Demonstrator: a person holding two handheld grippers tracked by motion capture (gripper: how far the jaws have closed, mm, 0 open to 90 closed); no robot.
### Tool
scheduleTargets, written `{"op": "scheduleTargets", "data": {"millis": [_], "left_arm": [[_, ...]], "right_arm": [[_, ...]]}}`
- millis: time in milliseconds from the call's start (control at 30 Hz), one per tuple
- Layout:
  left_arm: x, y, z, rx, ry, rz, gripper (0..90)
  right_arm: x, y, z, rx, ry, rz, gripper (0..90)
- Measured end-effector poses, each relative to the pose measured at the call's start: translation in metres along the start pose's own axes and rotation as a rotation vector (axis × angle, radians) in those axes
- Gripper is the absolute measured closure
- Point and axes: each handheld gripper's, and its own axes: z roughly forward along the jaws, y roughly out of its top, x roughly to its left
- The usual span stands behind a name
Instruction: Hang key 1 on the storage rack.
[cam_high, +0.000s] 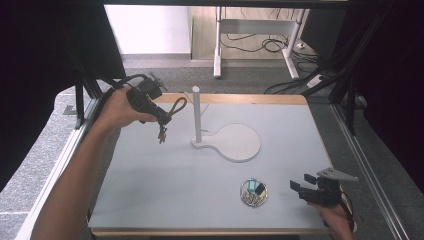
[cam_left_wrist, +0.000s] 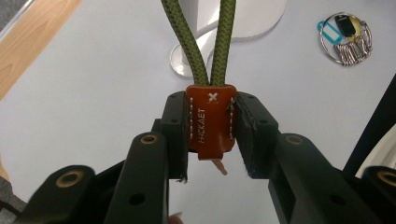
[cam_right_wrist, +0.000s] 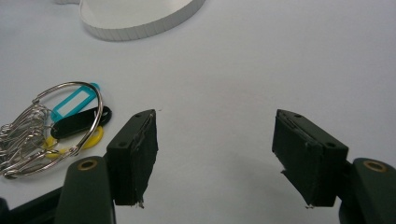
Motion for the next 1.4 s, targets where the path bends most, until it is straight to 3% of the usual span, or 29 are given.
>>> {"op": "scheduleTargets", "data": {"millis": [300,700,967,1400], "left_arm": [[0.006,0.010,0.003,0.003,-0.006,-0.006,66.9],[0.025,0.013,0.008,-0.002,-0.012,-0.052,66.9],[0.040,0.020,0.020,-0.008,-0.032,-0.088,66.9],[0.045,0.027,0.034,0.013,-0.038,-0.087,66.9]], "right_arm": [[0.001,0.000,0.002,0.005,0.001,-0.003,31.1],[0.001,-0.001,0.003,0.009,-0.002,-0.004,31.1],[0.001,-0.001,0.004,0.016,-0.004,-0.006,31.1],[0.001,-0.002,0.004,0.021,-0.006,-0.008,31.1]]}}
